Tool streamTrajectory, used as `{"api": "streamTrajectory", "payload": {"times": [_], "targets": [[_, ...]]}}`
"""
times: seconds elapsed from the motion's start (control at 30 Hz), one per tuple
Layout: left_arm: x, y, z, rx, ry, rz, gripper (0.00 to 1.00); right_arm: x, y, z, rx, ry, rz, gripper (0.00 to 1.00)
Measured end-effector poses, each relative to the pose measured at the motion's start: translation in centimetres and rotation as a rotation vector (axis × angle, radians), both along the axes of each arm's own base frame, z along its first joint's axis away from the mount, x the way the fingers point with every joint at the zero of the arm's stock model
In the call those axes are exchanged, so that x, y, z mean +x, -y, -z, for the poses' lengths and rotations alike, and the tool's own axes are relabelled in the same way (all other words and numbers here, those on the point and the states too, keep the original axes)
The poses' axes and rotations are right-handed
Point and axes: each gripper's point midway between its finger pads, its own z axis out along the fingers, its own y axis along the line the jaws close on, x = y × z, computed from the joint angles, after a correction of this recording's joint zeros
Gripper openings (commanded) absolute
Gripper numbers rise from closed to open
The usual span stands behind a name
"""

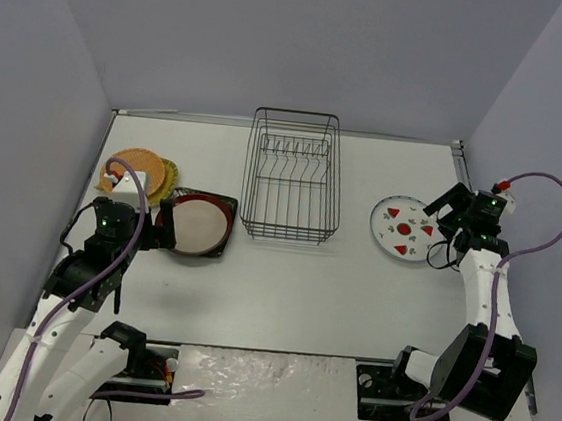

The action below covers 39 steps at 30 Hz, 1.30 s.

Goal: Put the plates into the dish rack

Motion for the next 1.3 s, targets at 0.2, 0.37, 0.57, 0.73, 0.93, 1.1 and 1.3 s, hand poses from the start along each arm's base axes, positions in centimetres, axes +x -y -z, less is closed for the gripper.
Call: {"api": "streamTrajectory", "payload": {"times": [0.2,0.37,0.57,0.73,0.93,1.1,1.3], "targets": [[0.0,0.0,0.4,0.005,-0.003,0.000,0.97,-3.0,2.5,4.8,0.103,-0.128,0.151,0.93],[-0.1,-0.1,0.6,0.009,0.000,0.002,0.97,-3.4,2.9,5.6,0.124,-0.146,0.181,0.85],[-0.2,-0.2,0.4,0.010,0.012,0.004,0.97,-3.7,3.3,8.4,0.153,-0.209,0.202,0.61],[-0.2,-0.2,0.2,0.011,0.020,0.005,0.97,-3.8,3.2,10.3,0.172,-0.239,0.206,0.44],[-0.3,-0.3,0.0,0.011,0.027,0.002,0.97,-3.3,3.3,11.3,0.171,-0.228,0.203,0.31],[-0.3,-0.3,0.0,0.015,0.028,0.002,0.97,-3.0,3.3,11.9,0.176,-0.222,0.196,0.24],[-0.3,-0.4,0.0,0.017,0.029,-0.002,0.97,-2.9,3.3,12.1,0.172,-0.217,0.192,0.14]]}}
